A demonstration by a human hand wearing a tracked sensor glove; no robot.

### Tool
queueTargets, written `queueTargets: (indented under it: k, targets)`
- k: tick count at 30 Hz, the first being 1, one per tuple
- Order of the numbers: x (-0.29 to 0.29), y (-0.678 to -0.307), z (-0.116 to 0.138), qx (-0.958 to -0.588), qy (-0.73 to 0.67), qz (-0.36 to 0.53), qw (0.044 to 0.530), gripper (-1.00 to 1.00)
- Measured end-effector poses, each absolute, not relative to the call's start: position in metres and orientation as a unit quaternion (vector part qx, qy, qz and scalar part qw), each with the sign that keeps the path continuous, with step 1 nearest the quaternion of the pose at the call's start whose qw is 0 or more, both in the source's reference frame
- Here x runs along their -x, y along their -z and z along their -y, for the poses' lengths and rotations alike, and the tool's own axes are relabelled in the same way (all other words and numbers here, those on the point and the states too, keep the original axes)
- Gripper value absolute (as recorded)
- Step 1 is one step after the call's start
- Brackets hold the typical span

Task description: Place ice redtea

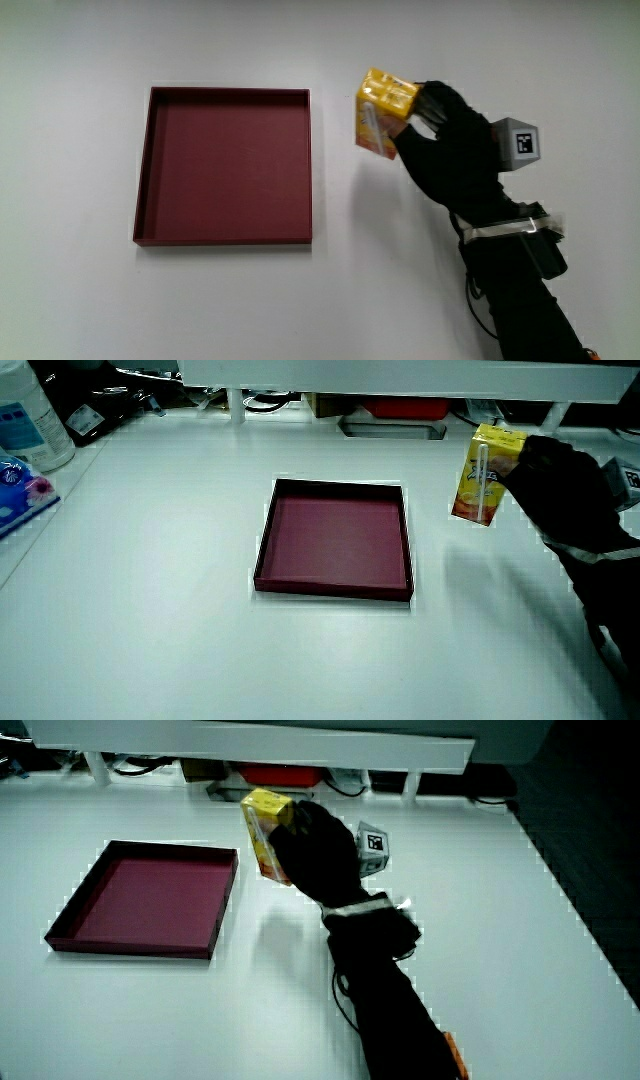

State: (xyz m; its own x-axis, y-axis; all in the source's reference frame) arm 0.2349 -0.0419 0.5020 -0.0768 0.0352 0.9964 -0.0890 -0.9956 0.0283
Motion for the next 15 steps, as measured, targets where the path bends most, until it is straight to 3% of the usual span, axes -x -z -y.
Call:
queueTargets:
  k: [15]
  targets:
    - [-0.259, -0.550, 0.028, -0.680, -0.731, -0.048, 0.043, 0.00]
